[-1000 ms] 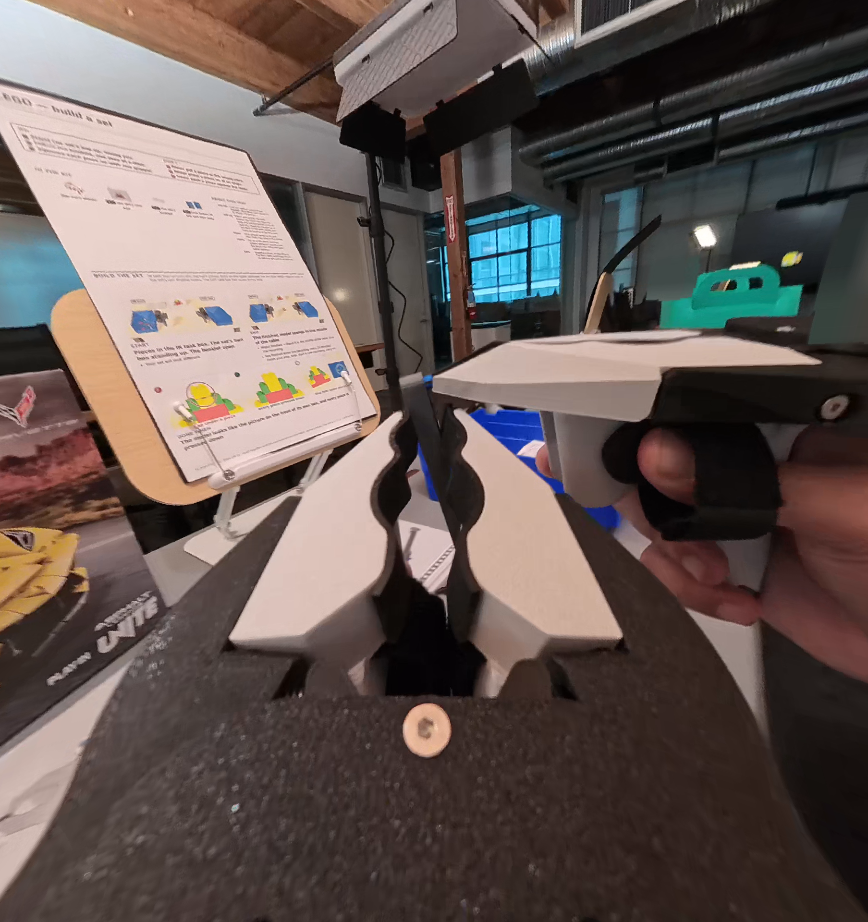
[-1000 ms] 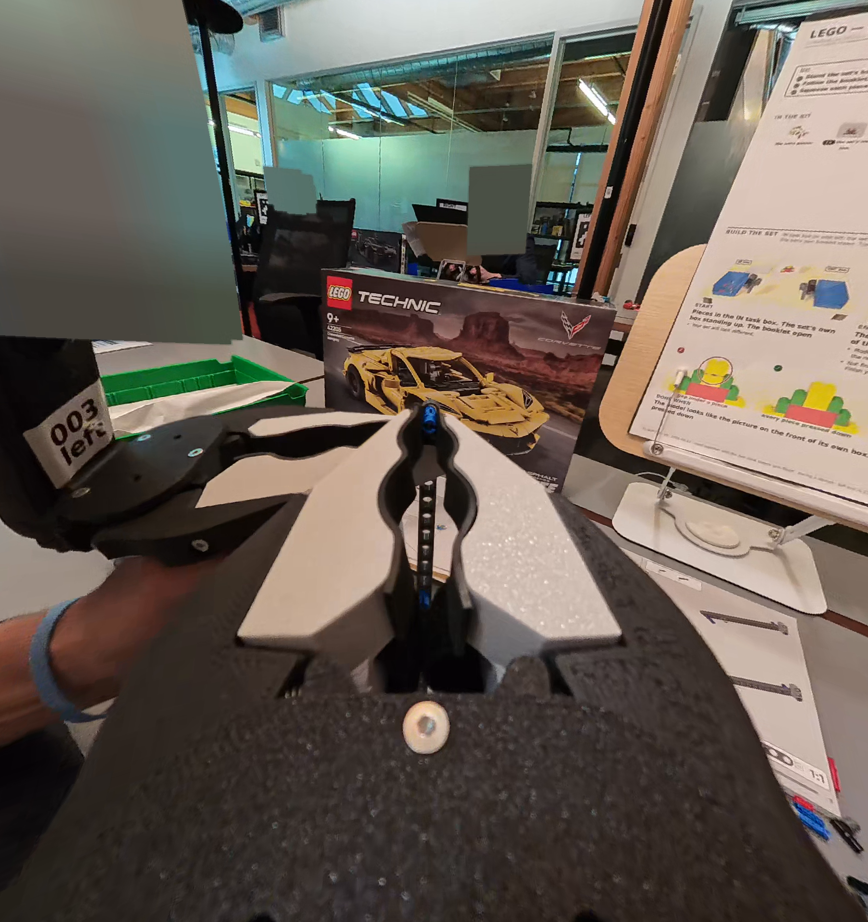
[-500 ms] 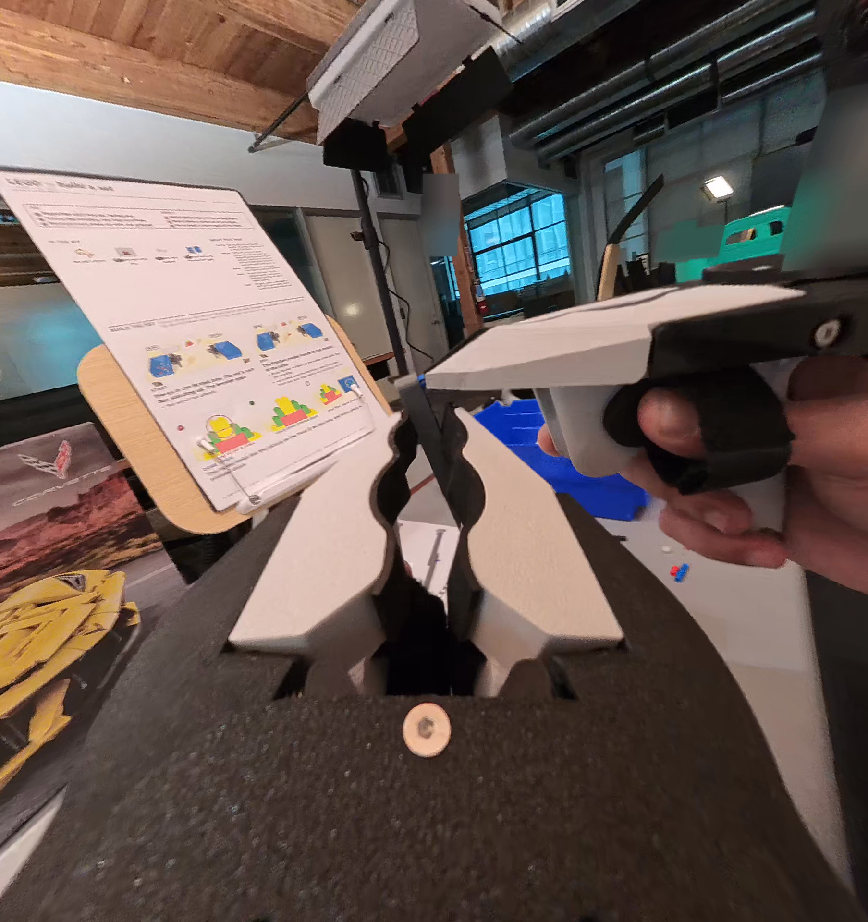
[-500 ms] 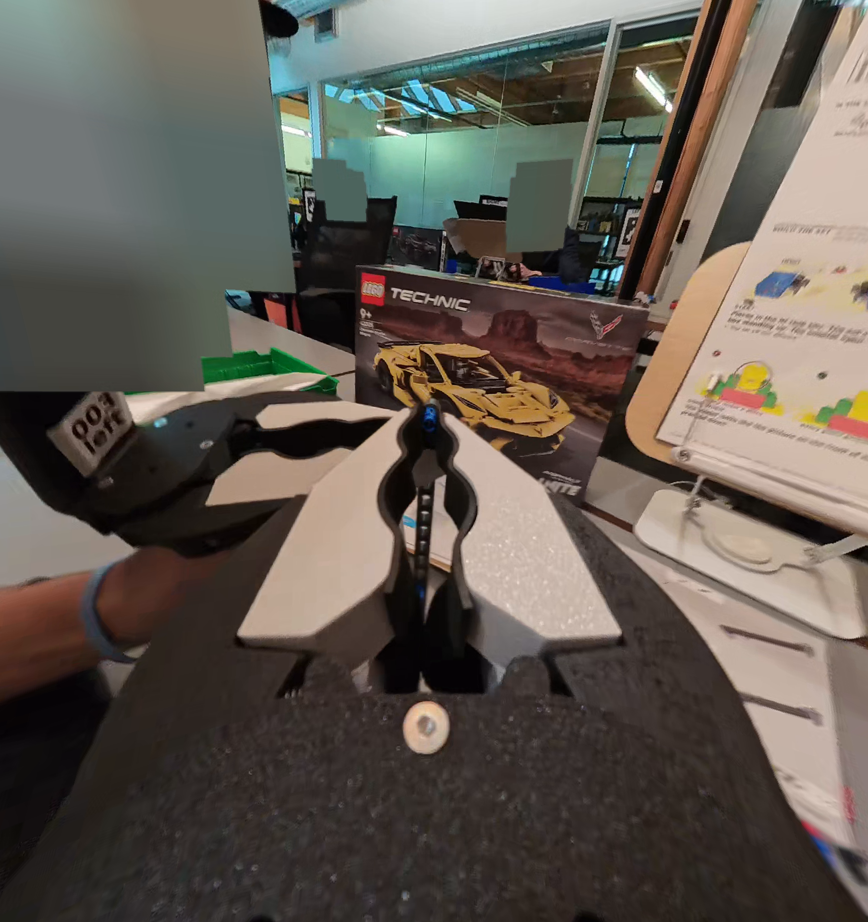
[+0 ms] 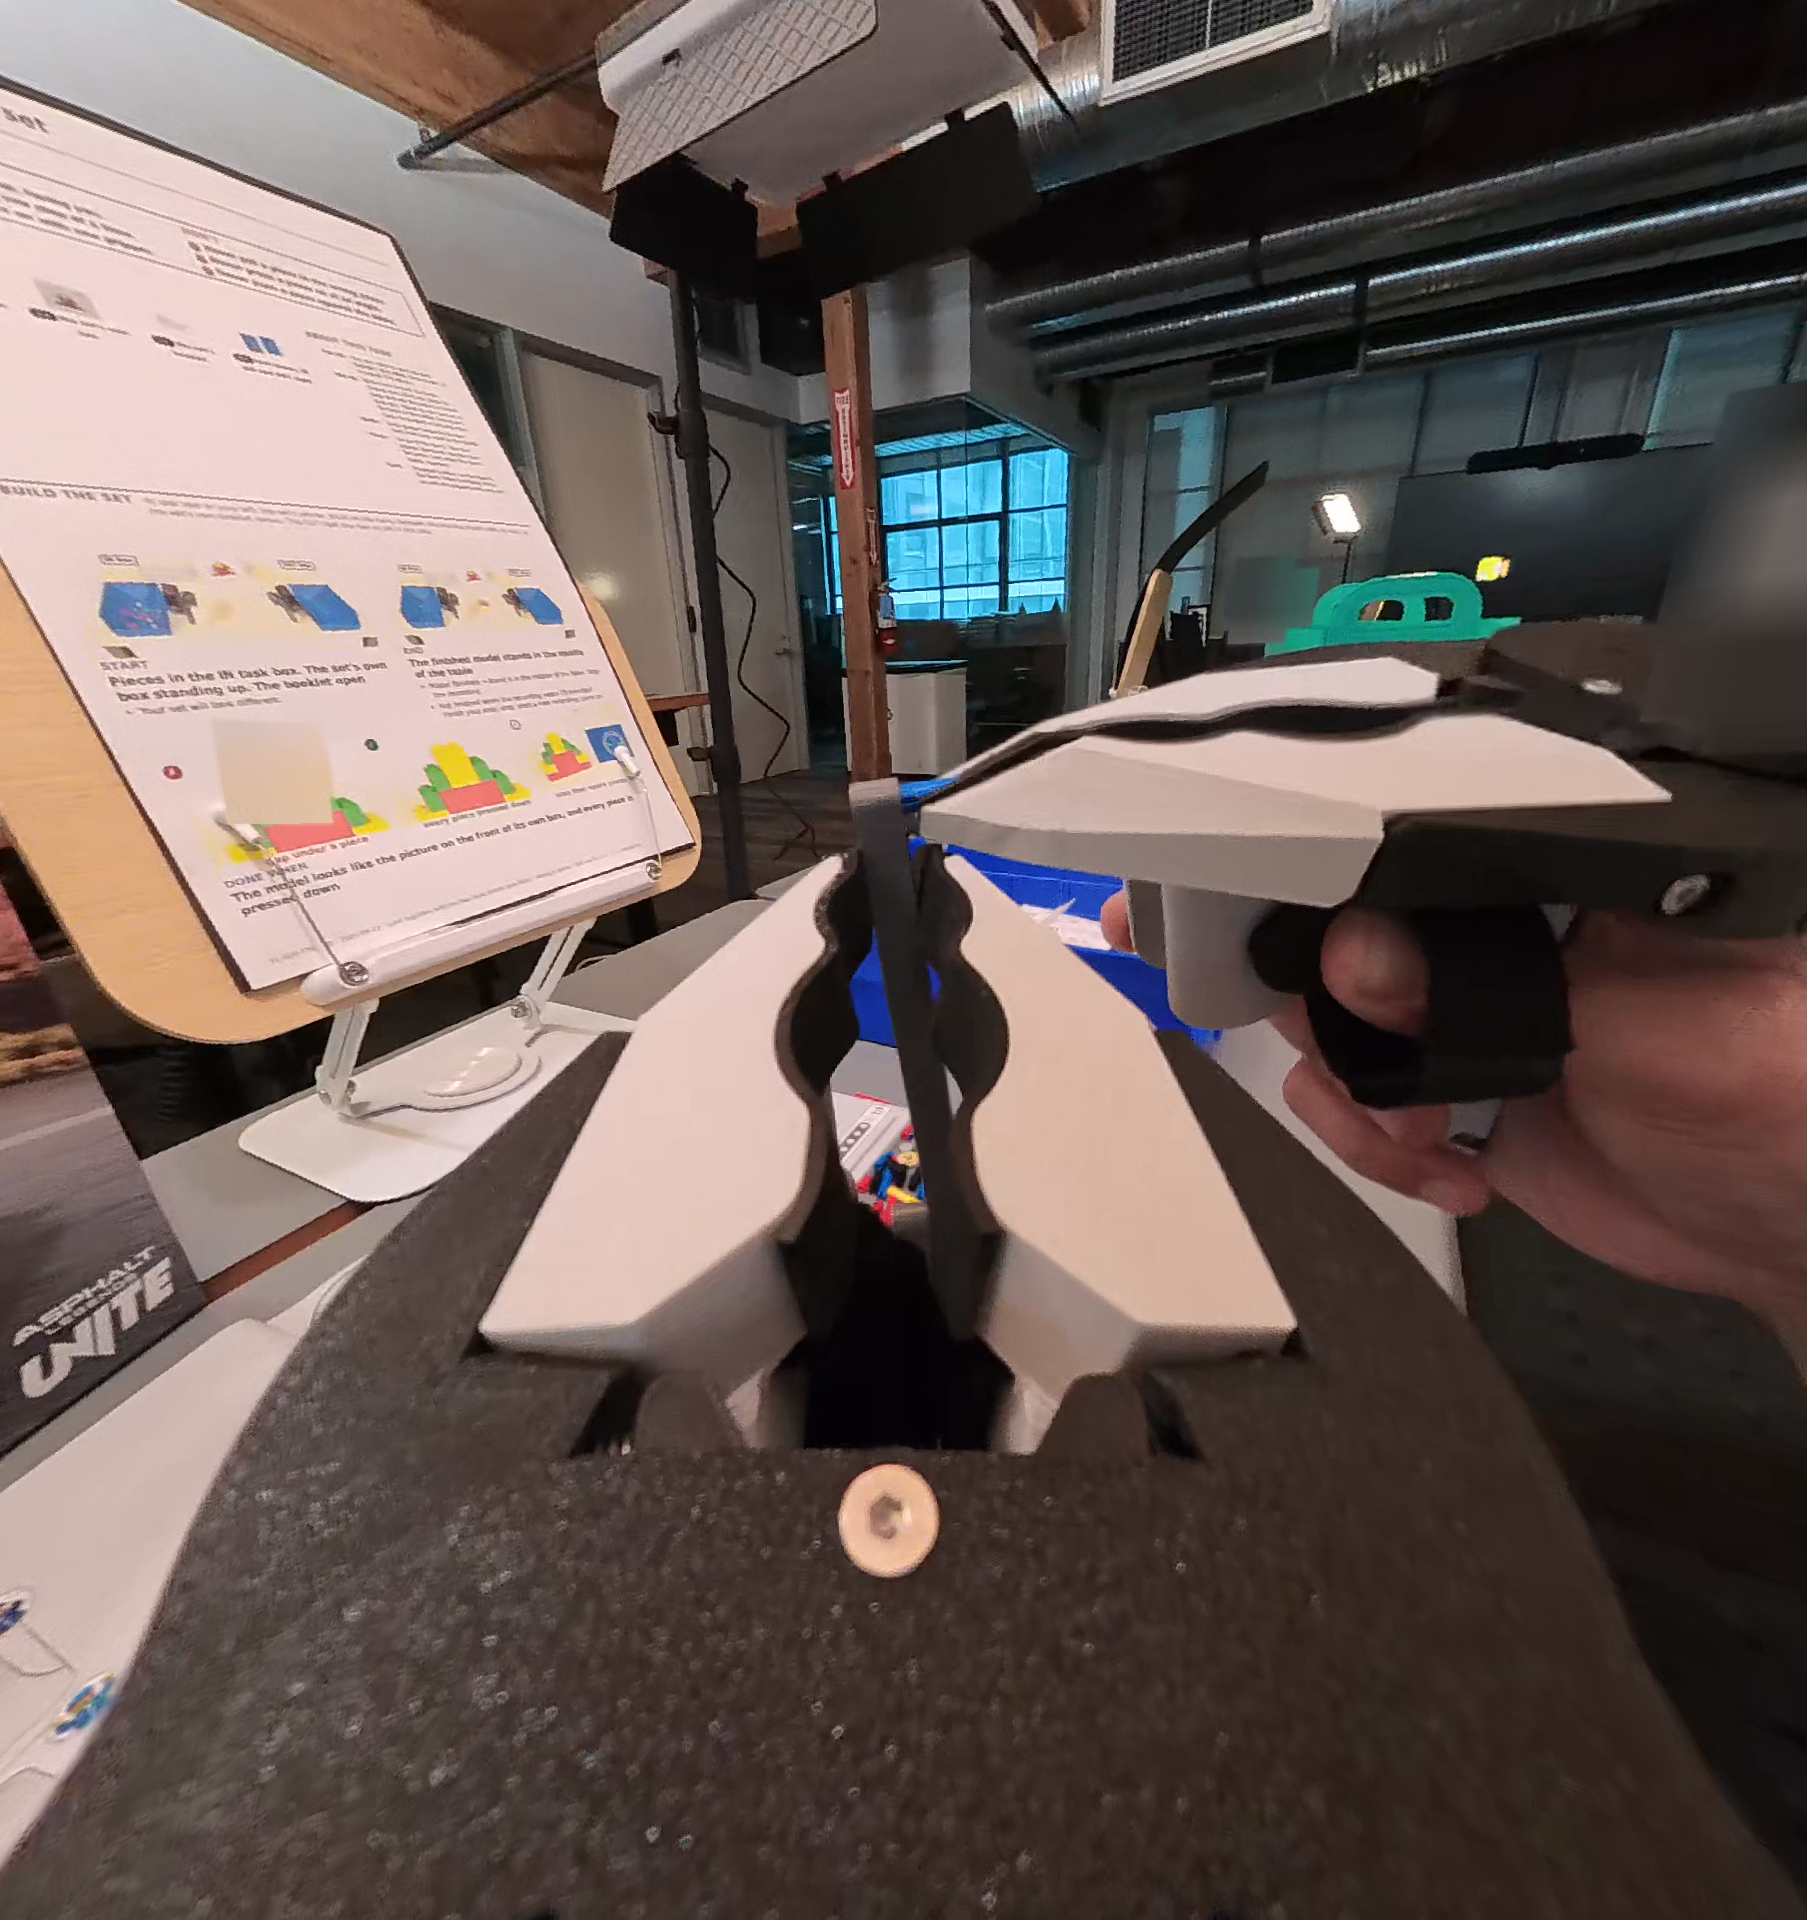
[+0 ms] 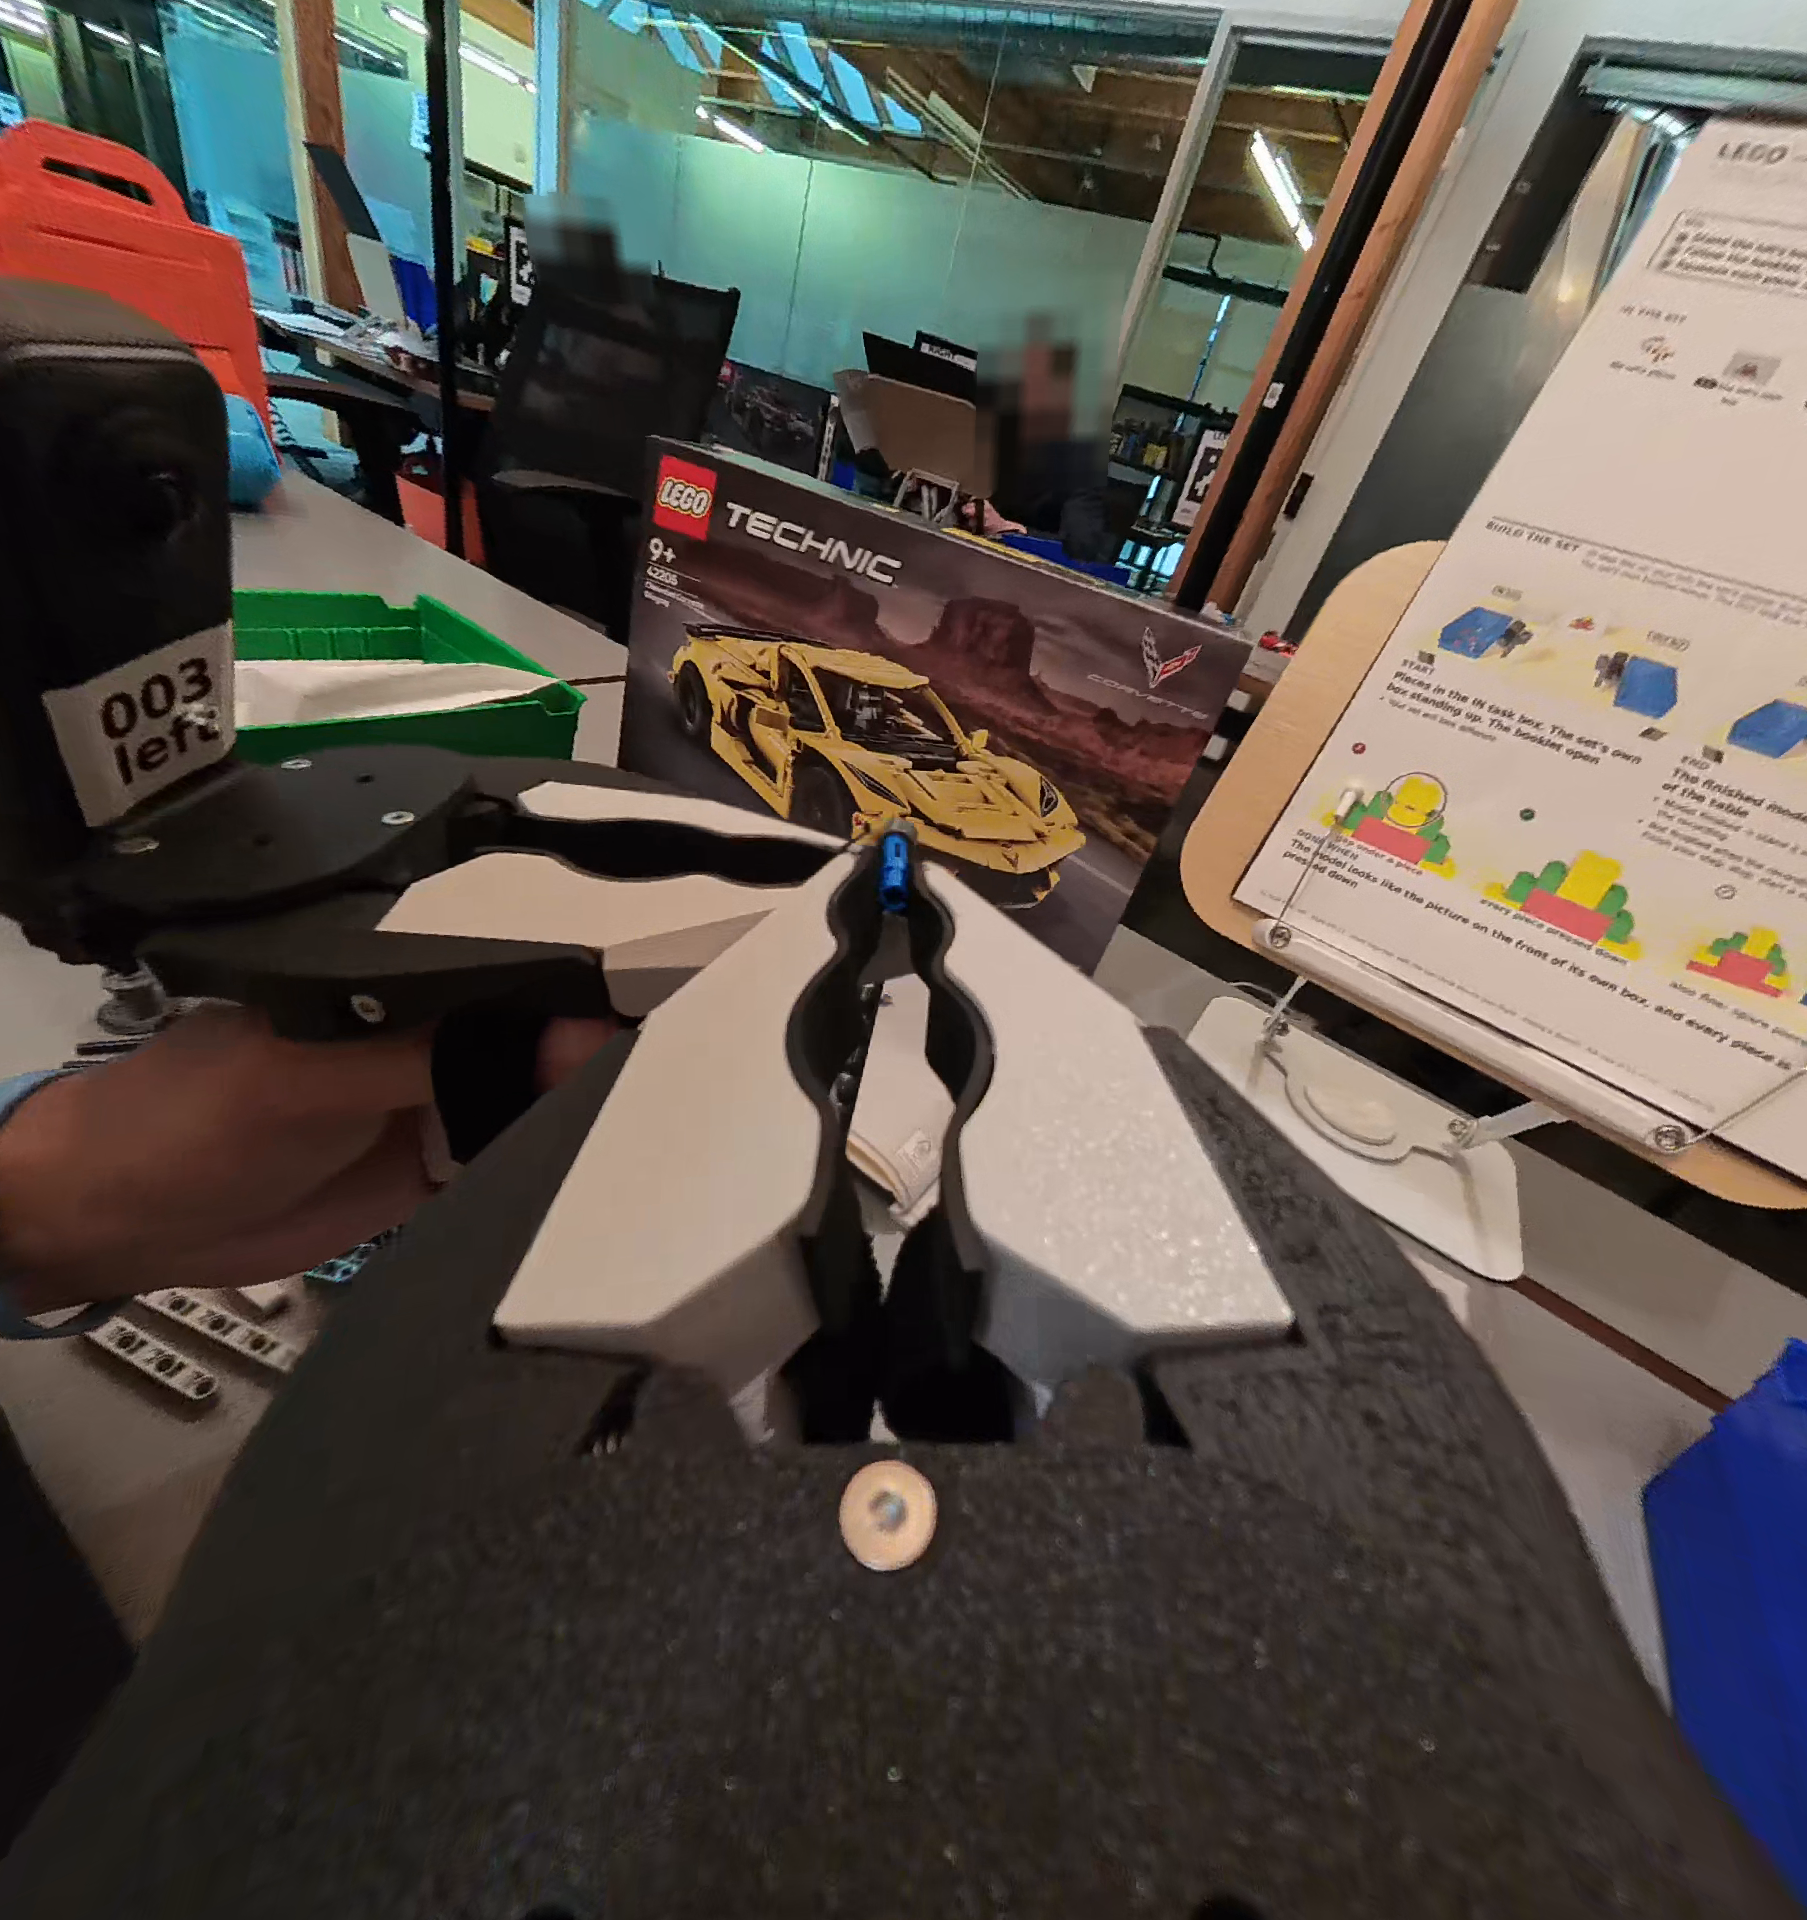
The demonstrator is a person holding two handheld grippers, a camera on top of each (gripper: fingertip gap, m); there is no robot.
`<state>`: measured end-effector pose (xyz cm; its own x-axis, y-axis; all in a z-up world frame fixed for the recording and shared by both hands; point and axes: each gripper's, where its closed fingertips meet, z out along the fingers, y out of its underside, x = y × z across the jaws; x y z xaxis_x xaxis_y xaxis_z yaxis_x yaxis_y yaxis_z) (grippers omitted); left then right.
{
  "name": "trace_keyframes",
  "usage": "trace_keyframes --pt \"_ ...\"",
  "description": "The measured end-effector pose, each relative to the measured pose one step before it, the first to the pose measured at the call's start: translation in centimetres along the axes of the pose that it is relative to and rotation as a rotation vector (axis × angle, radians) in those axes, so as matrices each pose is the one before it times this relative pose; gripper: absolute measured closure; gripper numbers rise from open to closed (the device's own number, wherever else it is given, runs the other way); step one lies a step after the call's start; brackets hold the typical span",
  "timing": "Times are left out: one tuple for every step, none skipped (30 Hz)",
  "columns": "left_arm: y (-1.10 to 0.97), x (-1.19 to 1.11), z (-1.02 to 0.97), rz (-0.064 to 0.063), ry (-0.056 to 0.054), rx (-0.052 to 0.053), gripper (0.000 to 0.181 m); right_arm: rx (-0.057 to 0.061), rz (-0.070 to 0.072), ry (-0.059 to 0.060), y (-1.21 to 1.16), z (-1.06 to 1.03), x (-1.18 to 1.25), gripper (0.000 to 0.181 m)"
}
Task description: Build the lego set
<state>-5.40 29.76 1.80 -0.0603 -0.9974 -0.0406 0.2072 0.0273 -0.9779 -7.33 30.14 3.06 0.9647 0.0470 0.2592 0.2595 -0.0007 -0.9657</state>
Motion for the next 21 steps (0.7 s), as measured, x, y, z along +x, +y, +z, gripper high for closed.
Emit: trace_keyframes --pt "-0.016 -0.029 0.013 -0.0157 -0.002 0.0015 0.175 0.005 -0.0173 0.0139 -0.046 0.038 -0.012 0.177" --pt "-0.004 0.004 0.01 -0.021 0.0041 0.0006 0.175 0.0026 -0.0213 0.0151 -0.008 0.047 -0.002 0.177" --pt "-0.025 -0.003 -0.002 -0.0167 0.0042 0.0015 0.174 0.0035 -0.0237 0.0143 -0.023 0.068 -0.009 0.177" --pt "-0.077 -0.083 -0.036 -0.0117 -0.0022 0.005 0.174 0.0061 -0.017 0.0138 -0.076 0.021 0.001 0.177" --pt "-0.068 -0.027 -0.028 -0.003 -0.0016 0.0027 0.175 0.0057 -0.0042 0.0045 -0.079 0.048 -0.056 0.177" --pt "0.026 0.027 0.016 0.0011 0.0027 -0.0047 0.174 -0.0015 0.0039 0.0012 0.02 0.071 0.043 0.177" --pt "0.069 -0.028 0.025 -0.0102 0.0025 -0.005 0.174 -0.0042 0.005 -0.0004 0.083 0.082 0.077 0.177" --pt "0.002 0.018 -0.013 -0.0119 0.0068 0.0006 0.174 0.0014 0.0016 -0.0022 0.008 0.05 0.002 0.177" --pt "-0.081 0.104 -0.01 -0.0028 0.0114 0.0029 0.174 0.0096 -0.0128 0.0043 -0.146 -0.076 0.005 0.177" --pt "-0.061 0.066 -0.036 0.0036 0.0052 -0.0025 0.174 0.0041 -0.0231 0.0081 -0.073 -0.037 -0.019 0.177" --pt "-0.05 -0.047 -0.068 0.0168 -0.0079 0.0013 0.174 -0.0062 -0.0023 -0.0049 -0.016 0.038 -0.077 0.177" --pt "-0.048 -0.084 -0.067 0.0319 -0.0136 0.0043 0.174 -0.011 0.0215 -0.0156 -0.023 0.04 -0.078 0.177" --pt "-0.079 -0.098 -0.071 0.039 -0.0137 0.0002 0.174 -0.0147 0.0316 -0.0218 -0.004 0.016 -0.094 0.177" --pt "-0.159 -0.083 -0.089 0.0466 -0.0166 0.0024 0.174 -0.013 0.0327 -0.0195 -0.112 -0.024 -0.092 0.177" --pt "-0.226 -0.004 -0.091 0.0474 -0.018 0.006 0.174 -0.0045 0.0274 -0.0136 -0.205 -0.087 -0.11 0.178" --pt "-0.26 0.03 -0.101 0.0337 -0.0154 0.0074 0.174 -0.0016 0.0291 -0.013 -0.184 -0.1 -0.139 0.177" --pt "-0.224 0.095 -0.073 0.0146 -0.007 0.0068 0.173 0.0011 0.0418 -0.0138 -0.162 -0.091 -0.12 0.177" --pt "-0.138 0.148 -0.032 0.0131 -0.0015 0.004 0.173 0.0014 0.0483 -0.0168 -0.077 -0.093 -0.071 0.177" --pt "-0.032 0.043 -0.007 0.0275 -0.0092 -0.0026 0.173 0.0023 0.038 -0.0151 0.034 -0.056 -0.028 0.177" --pt "0.099 -0.047 0.006 0.0419 -0.0133 -0.0093 0.173 -0.0054 0.0268 -0.0093 0.166 -0.032 0.025 0.177" --pt "0.072 -0.01 0.002 0.0385 -0.0104 -0.0047 0.173 -0.0025 0.0133 -0.0055 0.079 -0.067 0.012 0.177"
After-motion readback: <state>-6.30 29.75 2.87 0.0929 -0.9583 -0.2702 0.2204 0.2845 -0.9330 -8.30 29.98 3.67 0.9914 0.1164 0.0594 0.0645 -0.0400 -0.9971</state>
